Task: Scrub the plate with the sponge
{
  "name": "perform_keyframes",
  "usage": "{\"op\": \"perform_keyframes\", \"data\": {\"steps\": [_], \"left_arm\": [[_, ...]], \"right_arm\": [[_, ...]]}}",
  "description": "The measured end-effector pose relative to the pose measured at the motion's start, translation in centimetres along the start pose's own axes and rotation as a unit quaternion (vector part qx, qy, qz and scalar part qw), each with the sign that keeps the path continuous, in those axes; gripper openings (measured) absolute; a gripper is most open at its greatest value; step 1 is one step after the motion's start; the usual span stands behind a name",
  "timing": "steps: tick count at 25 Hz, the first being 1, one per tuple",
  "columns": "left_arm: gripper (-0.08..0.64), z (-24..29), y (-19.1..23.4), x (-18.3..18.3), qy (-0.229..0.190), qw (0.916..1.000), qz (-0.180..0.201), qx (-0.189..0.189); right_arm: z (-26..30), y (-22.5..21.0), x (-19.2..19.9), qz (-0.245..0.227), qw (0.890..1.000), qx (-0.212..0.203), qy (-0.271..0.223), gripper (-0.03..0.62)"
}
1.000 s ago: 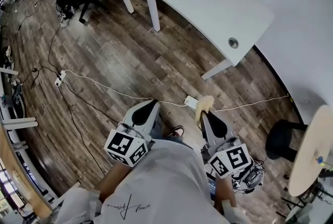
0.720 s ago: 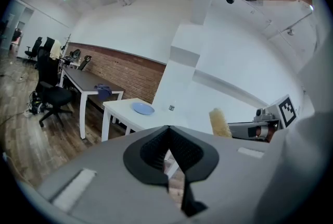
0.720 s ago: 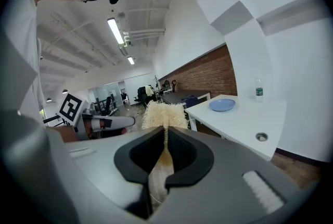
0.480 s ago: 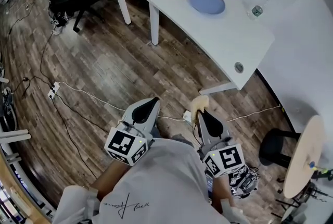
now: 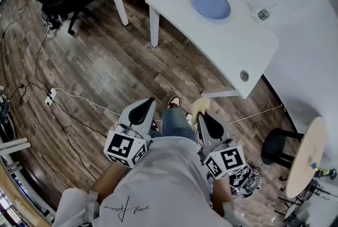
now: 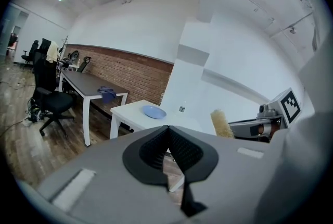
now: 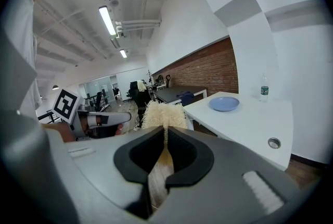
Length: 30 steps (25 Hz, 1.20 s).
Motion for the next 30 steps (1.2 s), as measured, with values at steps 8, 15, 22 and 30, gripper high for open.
{"op": "perform_keyframes", "data": {"steps": [8,15,22,30], "left_arm": [[0.009,6.9,2.6,-2.3,0.015,0.9998,0.002,0.01],[0.014,15.9,4.8,-6.1,0.02,0.9997,0.01,0.009],[0.014,24.4,5.8,-8.9,0.026,0.9996,0.007,0.005],[0.014,30.8,5.9,-10.7,0.032,0.9994,0.011,0.01]], "right_arm": [[5.4,-5.8,-2.6,0.023,1.0,0.013,-0.006,0.028],[11.8,-13.2,-6.6,0.037,0.999,0.0,-0.007,0.028],[16.6,-20.1,-10.1,0.035,0.999,-0.015,-0.011,0.028],[19.3,-25.3,-11.8,0.047,0.999,-0.018,-0.02,0.028]]}}
Point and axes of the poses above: the fingertips, and each gripper's own axes: z forward along the fingers, y to its left, x out of its underside, the point moved 1 cm from there along -z, backward along the fingers
